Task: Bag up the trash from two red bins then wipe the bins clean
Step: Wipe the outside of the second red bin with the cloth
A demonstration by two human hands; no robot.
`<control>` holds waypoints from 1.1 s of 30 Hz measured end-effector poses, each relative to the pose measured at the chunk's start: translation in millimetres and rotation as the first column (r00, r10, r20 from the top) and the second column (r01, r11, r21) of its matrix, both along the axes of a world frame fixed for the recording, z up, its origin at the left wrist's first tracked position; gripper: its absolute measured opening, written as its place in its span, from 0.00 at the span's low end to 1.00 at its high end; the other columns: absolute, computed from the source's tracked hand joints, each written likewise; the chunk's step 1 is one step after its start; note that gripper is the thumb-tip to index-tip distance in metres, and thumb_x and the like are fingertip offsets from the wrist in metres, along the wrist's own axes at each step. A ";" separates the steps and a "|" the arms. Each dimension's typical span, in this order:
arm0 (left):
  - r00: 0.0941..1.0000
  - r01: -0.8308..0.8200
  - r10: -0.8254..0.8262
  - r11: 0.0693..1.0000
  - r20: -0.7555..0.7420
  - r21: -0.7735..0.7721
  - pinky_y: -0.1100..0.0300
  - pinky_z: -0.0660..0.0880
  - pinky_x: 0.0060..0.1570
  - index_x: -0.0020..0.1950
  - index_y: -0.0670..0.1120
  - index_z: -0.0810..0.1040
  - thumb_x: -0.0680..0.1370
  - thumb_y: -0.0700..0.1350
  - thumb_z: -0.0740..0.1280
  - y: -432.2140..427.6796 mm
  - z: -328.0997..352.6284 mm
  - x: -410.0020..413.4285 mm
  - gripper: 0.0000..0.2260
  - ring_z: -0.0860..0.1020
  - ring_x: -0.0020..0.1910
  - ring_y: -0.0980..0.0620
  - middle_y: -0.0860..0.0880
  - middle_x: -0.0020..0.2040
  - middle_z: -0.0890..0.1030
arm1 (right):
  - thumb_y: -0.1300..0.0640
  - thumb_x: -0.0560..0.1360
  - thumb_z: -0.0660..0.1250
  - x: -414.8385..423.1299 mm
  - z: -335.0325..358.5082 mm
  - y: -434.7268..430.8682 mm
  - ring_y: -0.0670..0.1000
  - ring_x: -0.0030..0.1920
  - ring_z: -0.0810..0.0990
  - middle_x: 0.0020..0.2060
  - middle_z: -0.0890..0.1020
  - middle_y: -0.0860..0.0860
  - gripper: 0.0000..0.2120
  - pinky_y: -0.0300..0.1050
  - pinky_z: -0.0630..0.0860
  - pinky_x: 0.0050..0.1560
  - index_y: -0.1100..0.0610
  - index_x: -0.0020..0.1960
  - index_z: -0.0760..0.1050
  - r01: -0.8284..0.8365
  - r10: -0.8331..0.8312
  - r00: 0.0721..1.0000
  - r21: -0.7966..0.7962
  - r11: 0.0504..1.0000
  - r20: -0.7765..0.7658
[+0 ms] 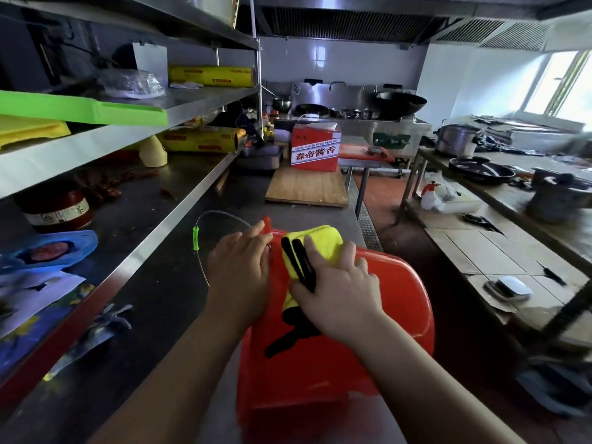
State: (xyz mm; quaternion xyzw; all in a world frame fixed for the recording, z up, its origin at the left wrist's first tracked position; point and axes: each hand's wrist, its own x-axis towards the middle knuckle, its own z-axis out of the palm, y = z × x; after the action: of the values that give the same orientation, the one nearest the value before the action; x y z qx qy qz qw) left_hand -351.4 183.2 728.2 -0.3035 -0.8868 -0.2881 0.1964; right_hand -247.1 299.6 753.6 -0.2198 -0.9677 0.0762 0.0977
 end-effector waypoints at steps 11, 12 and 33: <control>0.998 0.056 -0.058 0.998 -0.039 -0.042 0.46 0.66 0.63 0.67 0.44 0.73 0.77 0.53 0.45 1.0 -7.3 -9.5 0.26 0.70 0.65 0.42 0.48 0.71 0.69 | 0.38 0.75 0.55 -6.9 -12.3 -29.0 0.63 0.63 0.65 0.69 0.57 0.59 0.33 0.58 0.65 0.58 0.40 0.76 0.45 0.111 -0.110 0.993 0.014 0.994 -0.046; 0.998 0.047 -0.049 0.998 -0.038 -0.044 0.46 0.66 0.63 0.67 0.45 0.73 0.78 0.52 0.46 1.6 -6.7 -8.1 0.26 0.69 0.66 0.42 0.48 0.71 0.69 | 0.38 0.75 0.55 -5.9 -13.6 -27.8 0.63 0.63 0.65 0.69 0.58 0.58 0.33 0.59 0.65 0.57 0.40 0.76 0.45 0.130 -0.129 0.990 0.018 0.991 -0.047; 0.981 -0.065 0.059 0.997 -0.184 -0.027 0.43 0.73 0.53 0.62 0.40 0.76 0.79 0.39 0.60 14.5 -3.2 3.5 0.14 0.76 0.57 0.39 0.42 0.60 0.79 | 0.44 0.78 0.53 30.4 -49.6 92.1 0.63 0.68 0.60 0.77 0.50 0.50 0.28 0.57 0.63 0.62 0.45 0.76 0.52 0.489 -0.505 0.860 -0.166 0.857 -0.076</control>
State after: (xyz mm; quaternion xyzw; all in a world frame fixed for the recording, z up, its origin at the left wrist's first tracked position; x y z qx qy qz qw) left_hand -347.9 197.8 725.0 -0.3039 -0.8788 -0.2379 0.2807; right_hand -216.7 391.7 704.0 -0.4638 -0.8627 0.1293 0.1545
